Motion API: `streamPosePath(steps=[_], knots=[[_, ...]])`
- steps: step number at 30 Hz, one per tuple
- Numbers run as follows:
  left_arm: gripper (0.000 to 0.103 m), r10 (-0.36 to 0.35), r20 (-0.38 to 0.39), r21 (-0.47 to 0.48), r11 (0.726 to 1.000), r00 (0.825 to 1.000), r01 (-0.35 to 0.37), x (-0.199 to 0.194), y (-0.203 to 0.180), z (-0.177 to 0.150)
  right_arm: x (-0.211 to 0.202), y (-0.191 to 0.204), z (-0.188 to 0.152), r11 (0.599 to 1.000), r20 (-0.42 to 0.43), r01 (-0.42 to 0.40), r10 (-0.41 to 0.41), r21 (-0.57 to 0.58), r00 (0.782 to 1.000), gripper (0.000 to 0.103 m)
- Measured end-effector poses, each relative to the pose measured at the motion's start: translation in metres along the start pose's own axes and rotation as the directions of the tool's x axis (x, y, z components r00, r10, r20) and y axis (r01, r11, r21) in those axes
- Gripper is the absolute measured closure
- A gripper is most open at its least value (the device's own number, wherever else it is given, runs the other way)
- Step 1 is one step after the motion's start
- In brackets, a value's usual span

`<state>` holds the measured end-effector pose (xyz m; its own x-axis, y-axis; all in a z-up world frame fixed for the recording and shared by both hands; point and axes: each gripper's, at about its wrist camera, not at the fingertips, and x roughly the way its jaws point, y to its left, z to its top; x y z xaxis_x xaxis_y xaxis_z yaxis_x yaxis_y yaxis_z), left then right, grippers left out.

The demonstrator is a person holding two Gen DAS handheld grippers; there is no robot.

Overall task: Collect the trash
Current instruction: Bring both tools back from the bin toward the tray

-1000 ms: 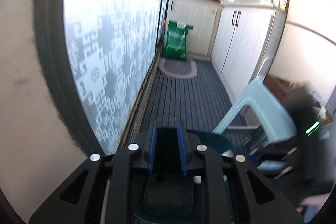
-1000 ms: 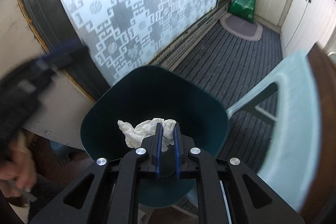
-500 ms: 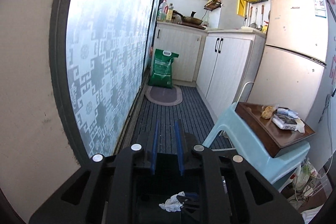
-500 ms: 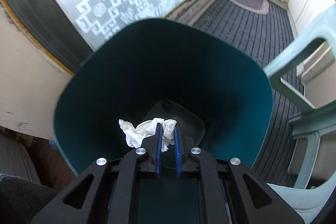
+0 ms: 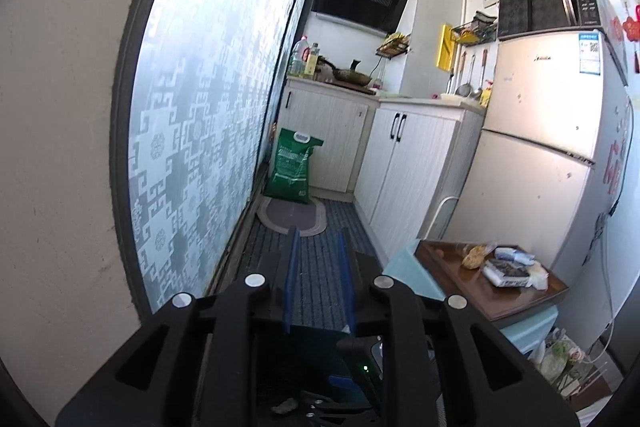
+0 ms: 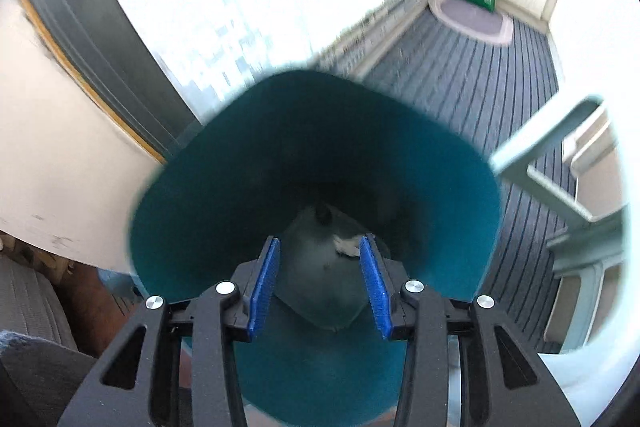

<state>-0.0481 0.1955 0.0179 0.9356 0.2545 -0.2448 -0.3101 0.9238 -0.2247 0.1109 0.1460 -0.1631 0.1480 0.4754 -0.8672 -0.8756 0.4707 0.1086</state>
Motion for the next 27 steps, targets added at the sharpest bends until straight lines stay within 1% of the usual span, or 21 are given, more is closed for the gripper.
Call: streamPosePath(steps=[1,2,6,10,12,13,14,17,19,21,23,24,27], knots=[[0.08,-0.007,0.014,-0.006,1.0,1.0,0.007,-0.003,-0.001,0.001,-0.012,0.002,0.004,1.0,0.032,-0.003,0.003,-0.006,0.999,0.061],[0.076,-0.013,0.032,-0.011,1.0,0.999,0.013,-0.006,-0.004,0.003,-0.023,0.003,0.008,1.0,0.06,-0.007,0.007,-0.009,0.998,0.061],[0.073,-0.037,0.069,-0.01,0.999,0.997,0.038,-0.011,-0.018,0.009,-0.064,0.003,0.017,1.0,0.156,-0.016,0.019,-0.022,0.988,0.061],[0.067,-0.07,0.077,0.009,0.998,0.995,0.069,-0.009,-0.033,0.013,-0.109,-0.01,0.019,1.0,0.249,-0.024,0.024,-0.005,0.968,0.061],[0.061,-0.081,0.088,0.012,0.997,0.993,0.08,-0.008,-0.04,0.014,-0.128,-0.019,0.018,0.999,0.283,-0.029,0.025,0.012,0.959,0.061],[0.06,-0.087,0.099,0.009,0.996,0.991,0.086,-0.009,-0.043,0.015,-0.14,-0.027,0.017,0.999,0.305,-0.03,0.021,0.025,0.952,0.061],[0.057,-0.096,0.105,0.002,0.995,0.99,0.097,-0.008,-0.048,0.016,-0.15,-0.034,0.016,0.999,0.321,-0.028,0.015,0.035,0.947,0.061],[0.05,-0.106,0.085,-0.009,0.994,0.991,0.107,0.0,-0.057,0.016,-0.178,-0.059,0.011,0.997,0.364,-0.007,-0.021,0.076,0.931,0.06],[0.05,-0.112,0.06,-0.011,0.994,0.992,0.112,0.008,-0.067,0.015,-0.193,-0.075,0.005,0.995,0.386,0.026,-0.062,0.098,0.921,0.059],[0.048,-0.118,0.027,-0.004,0.993,0.993,0.118,0.017,-0.081,0.012,-0.208,-0.088,-0.002,0.991,0.405,0.062,-0.104,0.115,0.908,0.055],[0.047,-0.118,-0.006,0.008,0.993,0.993,0.118,0.026,-0.096,0.009,-0.223,-0.109,-0.009,0.987,0.42,0.067,-0.123,0.146,0.899,0.054],[0.044,-0.121,-0.024,0.012,0.993,0.992,0.121,0.031,-0.103,0.007,-0.23,-0.12,-0.012,0.985,0.431,0.065,-0.13,0.163,0.893,0.054],[0.039,-0.14,-0.086,0.022,0.99,0.986,0.142,0.048,-0.125,0.0,-0.248,-0.146,-0.02,0.977,0.447,0.073,-0.157,0.199,0.881,0.048]])
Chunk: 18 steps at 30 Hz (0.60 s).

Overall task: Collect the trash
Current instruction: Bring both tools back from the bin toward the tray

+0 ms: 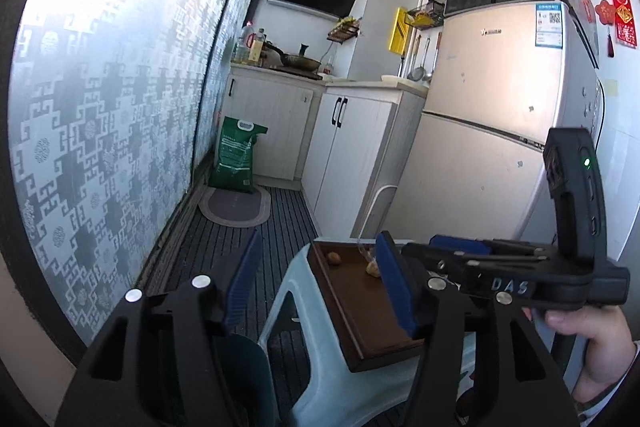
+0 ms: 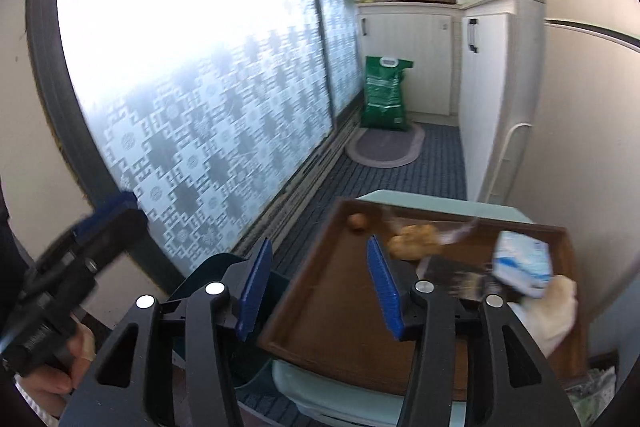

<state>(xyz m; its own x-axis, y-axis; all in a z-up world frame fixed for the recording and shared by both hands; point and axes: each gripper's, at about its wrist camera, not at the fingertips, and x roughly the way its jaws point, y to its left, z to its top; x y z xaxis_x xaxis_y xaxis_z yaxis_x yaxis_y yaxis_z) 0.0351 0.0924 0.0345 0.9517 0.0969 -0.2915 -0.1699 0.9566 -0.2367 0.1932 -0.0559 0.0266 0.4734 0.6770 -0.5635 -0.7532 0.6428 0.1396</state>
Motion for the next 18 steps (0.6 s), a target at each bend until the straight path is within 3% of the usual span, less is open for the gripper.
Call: streamPosePath(steps=[7,18], knots=[[0.03,-0.046,-0.109,0.02,0.999,0.993,0.049,0.035,-0.041,-0.015,-0.042,-0.058,-0.002,0.997,0.038,0.064,-0.065,0.039,0.997,0.039],[0.02,-0.033,-0.252,0.052,0.998,0.967,0.047,0.089,-0.086,-0.038,-0.066,-0.113,-0.017,0.988,0.06,0.109,-0.116,0.108,0.991,0.029]])
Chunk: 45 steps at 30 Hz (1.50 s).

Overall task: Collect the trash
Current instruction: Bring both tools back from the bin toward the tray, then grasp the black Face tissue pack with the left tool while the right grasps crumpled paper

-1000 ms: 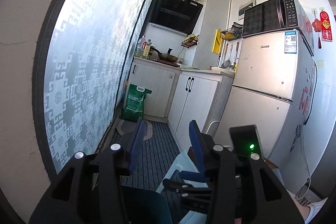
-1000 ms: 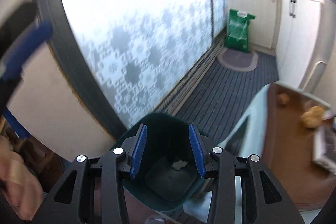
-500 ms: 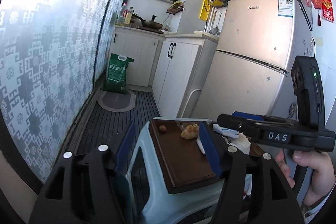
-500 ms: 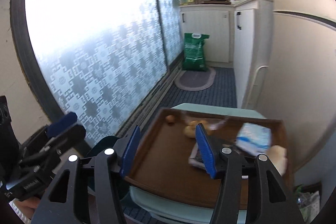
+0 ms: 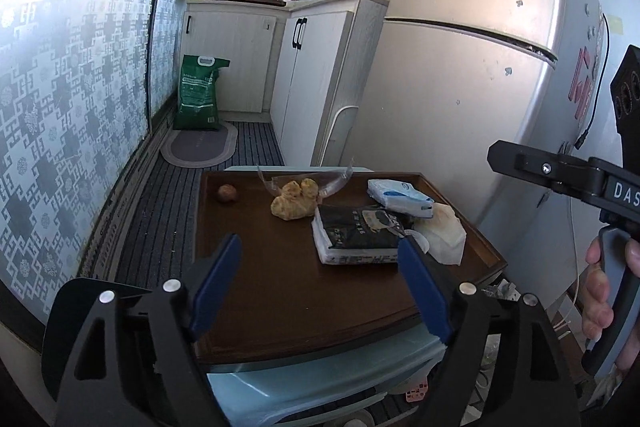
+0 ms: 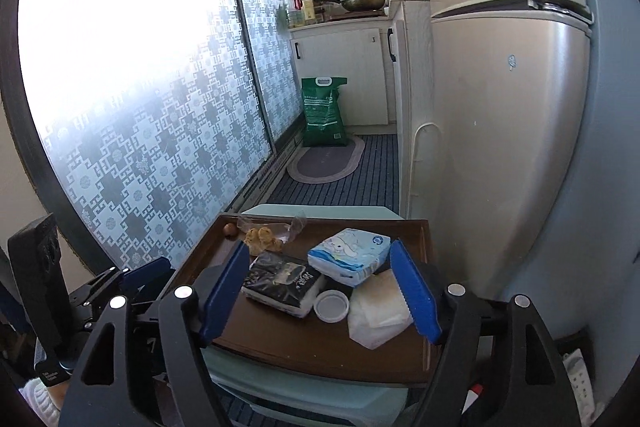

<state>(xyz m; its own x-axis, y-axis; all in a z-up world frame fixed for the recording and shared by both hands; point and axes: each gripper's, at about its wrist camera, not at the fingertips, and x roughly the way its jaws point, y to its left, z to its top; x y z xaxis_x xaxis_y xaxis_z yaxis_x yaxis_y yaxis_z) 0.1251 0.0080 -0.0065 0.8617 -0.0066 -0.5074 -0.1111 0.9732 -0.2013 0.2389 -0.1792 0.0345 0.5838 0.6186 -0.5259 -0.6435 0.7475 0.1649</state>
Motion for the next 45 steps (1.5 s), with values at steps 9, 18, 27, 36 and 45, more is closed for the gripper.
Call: streamPosePath(steps=[9,18,27,36,45], knots=[[0.017,0.035,-0.077,0.083,0.996,0.996,-0.029,0.042,-0.038,-0.006,-0.004,-0.03,-0.013,1.0,-0.013,0.023,-0.023,0.015,1.0,0.028],[0.017,0.1,-0.124,0.08,0.993,0.987,-0.09,0.071,-0.041,-0.002,-0.004,-0.059,-0.026,0.999,-0.027,0.031,-0.03,0.042,0.999,0.028],[0.017,0.096,-0.147,0.051,0.995,0.984,-0.089,0.085,-0.038,-0.001,0.0,-0.069,-0.033,0.999,-0.05,0.015,-0.014,0.034,0.999,0.028],[0.03,0.075,-0.144,0.043,0.997,0.987,-0.07,0.084,-0.039,-0.001,0.022,-0.05,-0.044,0.998,-0.129,0.006,-0.013,-0.057,0.992,0.055],[0.049,0.035,-0.11,0.02,0.999,0.993,-0.033,0.065,-0.027,0.003,0.044,-0.036,-0.048,0.995,-0.175,0.04,-0.056,-0.094,0.983,0.068]])
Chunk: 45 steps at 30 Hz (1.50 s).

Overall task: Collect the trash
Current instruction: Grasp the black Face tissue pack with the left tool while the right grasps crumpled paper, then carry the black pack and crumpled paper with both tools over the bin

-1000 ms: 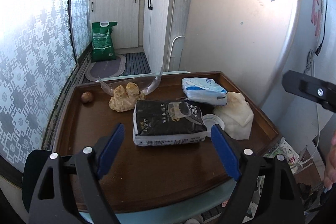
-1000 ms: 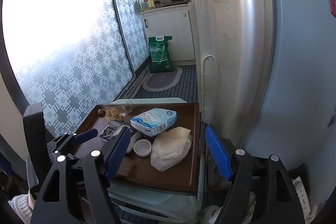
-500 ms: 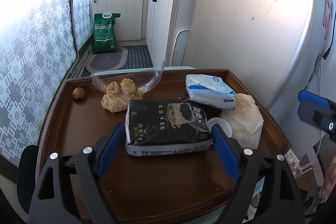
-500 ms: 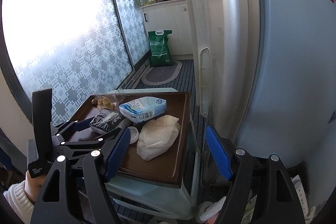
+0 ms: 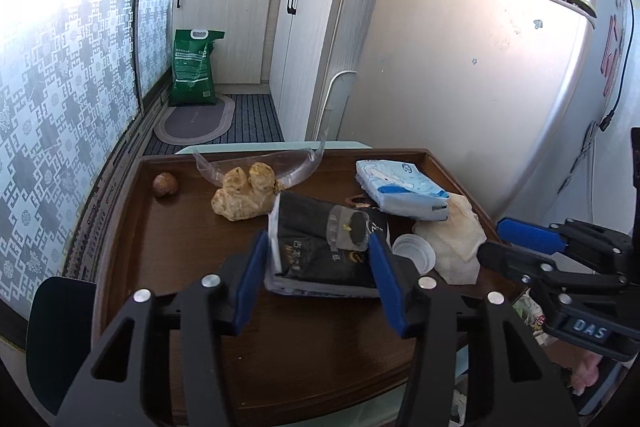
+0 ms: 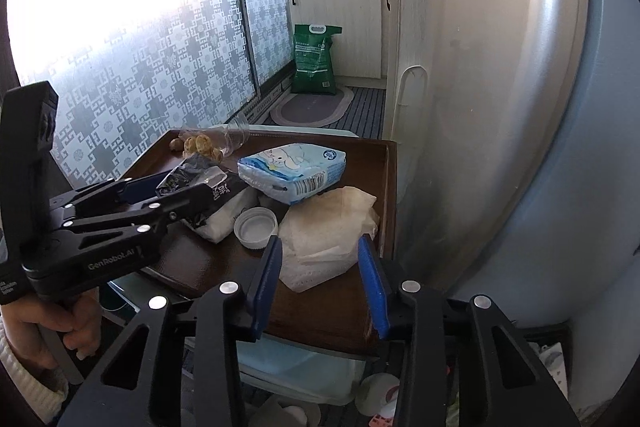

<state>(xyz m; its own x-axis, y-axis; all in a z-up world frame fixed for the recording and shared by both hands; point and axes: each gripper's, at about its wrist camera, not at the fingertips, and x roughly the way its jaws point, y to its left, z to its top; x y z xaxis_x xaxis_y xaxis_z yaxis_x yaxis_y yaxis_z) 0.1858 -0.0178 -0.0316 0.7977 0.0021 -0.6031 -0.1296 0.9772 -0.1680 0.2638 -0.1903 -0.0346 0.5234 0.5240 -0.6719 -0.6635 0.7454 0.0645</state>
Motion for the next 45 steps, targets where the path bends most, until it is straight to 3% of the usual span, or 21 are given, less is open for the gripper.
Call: streamPosePath(steps=[11,15,25,40,45], knots=[[0.049,-0.024,-0.036,0.012,1.0,0.999,0.025,-0.001,0.005,-0.005,0.024,0.01,0.0,0.995,-0.049,0.09,-0.092,-0.043,0.995,0.076],[0.035,-0.056,-0.021,-0.02,0.998,0.998,0.056,-0.006,0.008,-0.003,0.025,0.01,0.001,0.995,-0.056,0.093,-0.095,-0.041,0.994,0.083],[0.02,-0.012,-0.039,0.064,0.998,0.999,0.015,0.002,-0.011,-0.006,0.021,0.008,-0.001,0.995,-0.04,0.091,-0.092,-0.031,0.995,0.1],[0.01,0.013,-0.034,0.013,1.0,0.999,-0.013,0.019,-0.01,-0.001,-0.02,-0.005,0.01,0.997,0.039,0.063,-0.064,0.039,0.997,0.101],[0.008,0.092,-0.035,0.058,0.994,0.995,-0.09,0.026,-0.016,-0.002,-0.021,-0.003,0.01,0.997,0.042,0.065,-0.067,0.042,0.997,0.101]])
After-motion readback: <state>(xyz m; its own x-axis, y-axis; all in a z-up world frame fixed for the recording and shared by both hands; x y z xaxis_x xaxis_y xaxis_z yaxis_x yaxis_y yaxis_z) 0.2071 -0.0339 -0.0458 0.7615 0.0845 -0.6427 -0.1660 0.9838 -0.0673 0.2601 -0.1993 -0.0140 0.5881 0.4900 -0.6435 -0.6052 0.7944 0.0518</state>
